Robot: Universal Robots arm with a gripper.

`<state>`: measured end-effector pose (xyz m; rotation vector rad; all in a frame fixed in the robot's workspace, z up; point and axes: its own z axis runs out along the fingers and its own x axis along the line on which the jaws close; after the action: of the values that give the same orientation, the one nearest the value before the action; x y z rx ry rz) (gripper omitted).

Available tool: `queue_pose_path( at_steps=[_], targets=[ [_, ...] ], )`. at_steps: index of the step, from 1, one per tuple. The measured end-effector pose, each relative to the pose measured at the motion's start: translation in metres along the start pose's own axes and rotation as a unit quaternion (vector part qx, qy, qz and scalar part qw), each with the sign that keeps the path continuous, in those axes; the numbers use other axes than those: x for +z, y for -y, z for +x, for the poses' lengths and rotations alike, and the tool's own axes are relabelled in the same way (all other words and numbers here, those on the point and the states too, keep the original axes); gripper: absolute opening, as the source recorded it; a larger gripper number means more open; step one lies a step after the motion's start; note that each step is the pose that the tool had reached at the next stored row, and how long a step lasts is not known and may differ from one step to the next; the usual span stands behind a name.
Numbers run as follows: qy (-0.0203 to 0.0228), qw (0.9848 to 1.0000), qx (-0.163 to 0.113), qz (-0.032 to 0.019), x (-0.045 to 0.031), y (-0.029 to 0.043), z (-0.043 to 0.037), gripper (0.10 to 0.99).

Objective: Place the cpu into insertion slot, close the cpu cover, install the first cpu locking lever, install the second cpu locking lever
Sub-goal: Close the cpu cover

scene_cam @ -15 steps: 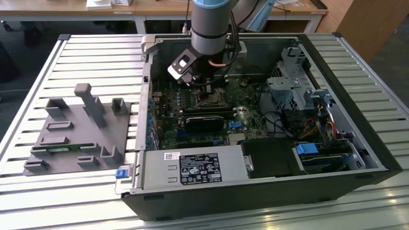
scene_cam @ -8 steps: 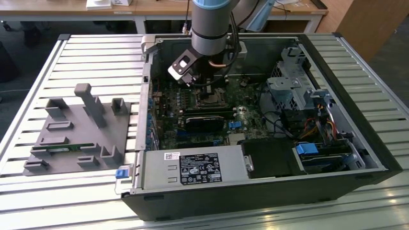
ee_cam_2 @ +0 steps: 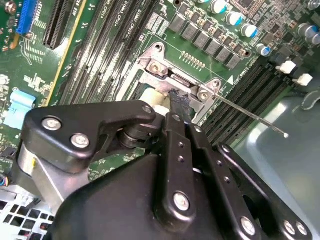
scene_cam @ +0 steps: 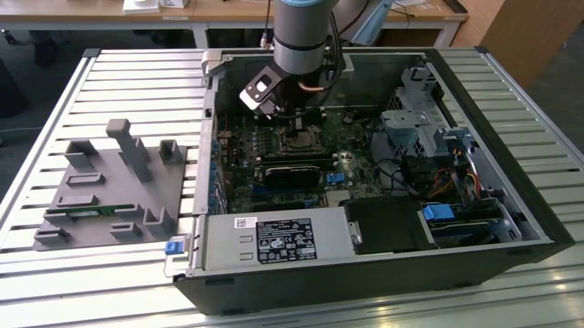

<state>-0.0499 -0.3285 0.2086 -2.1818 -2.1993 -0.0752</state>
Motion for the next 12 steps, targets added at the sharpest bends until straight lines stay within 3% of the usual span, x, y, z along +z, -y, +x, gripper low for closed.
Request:
queue_pose_path(
  at_steps=[12],
  targets=[
    [-0.0001, 1.0, 0.0, 0.0001, -0.0003, -0.0081, -0.0001, 0.106]
  ],
)
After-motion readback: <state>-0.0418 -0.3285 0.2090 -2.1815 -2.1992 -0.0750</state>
